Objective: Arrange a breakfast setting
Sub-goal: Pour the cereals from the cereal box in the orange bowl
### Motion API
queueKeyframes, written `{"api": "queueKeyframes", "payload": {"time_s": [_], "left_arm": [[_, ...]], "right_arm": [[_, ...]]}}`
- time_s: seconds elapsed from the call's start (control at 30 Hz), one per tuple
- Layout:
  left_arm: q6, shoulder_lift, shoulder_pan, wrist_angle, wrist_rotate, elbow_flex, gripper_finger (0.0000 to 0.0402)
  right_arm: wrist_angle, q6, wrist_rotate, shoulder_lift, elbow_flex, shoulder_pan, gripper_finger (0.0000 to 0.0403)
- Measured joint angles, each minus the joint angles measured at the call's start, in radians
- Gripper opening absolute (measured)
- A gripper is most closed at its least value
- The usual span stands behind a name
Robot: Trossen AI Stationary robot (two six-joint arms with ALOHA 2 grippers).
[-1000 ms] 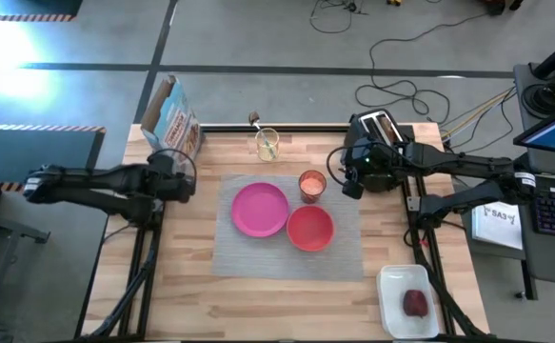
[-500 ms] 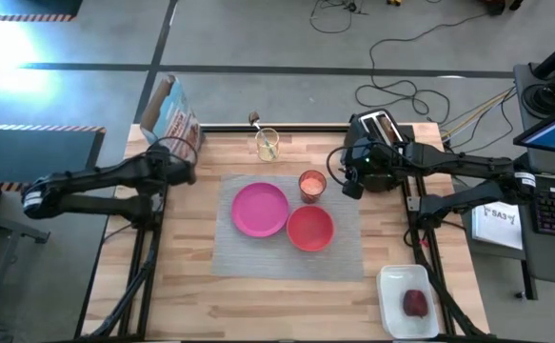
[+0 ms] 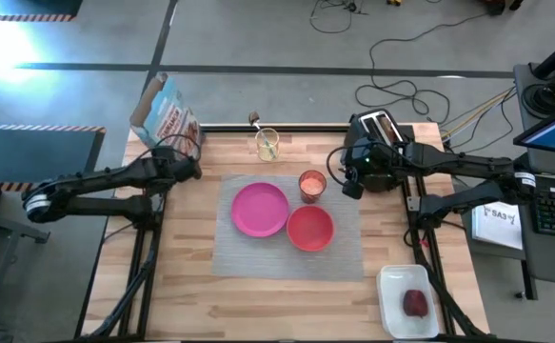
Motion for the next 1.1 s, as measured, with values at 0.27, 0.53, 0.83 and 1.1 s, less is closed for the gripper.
{"api": "queueKeyframes", "payload": {"time_s": [0.27,0.53,0.83,1.1], "left_arm": [[0.037,0.001,-0.014,0.017,0.1,0.05,0.0304],[0.049,0.016,-0.031,0.012,0.101,0.074,0.0304],[0.005,0.097,-0.031,-0.015,0.111,0.065,0.0293],[0.067,0.168,-0.031,0.045,0.116,0.076,0.029]], "right_arm": [[0.0,0.0,0.0,0.0,0.0,0.0,0.0128],[0.0,0.0,0.0,0.0,0.0,0.0,0.0128],[0.0,0.0,0.0,0.0,0.0,0.0,0.0128],[0.0,0.0,0.0,0.0,0.0,0.0,0.0128]]}}
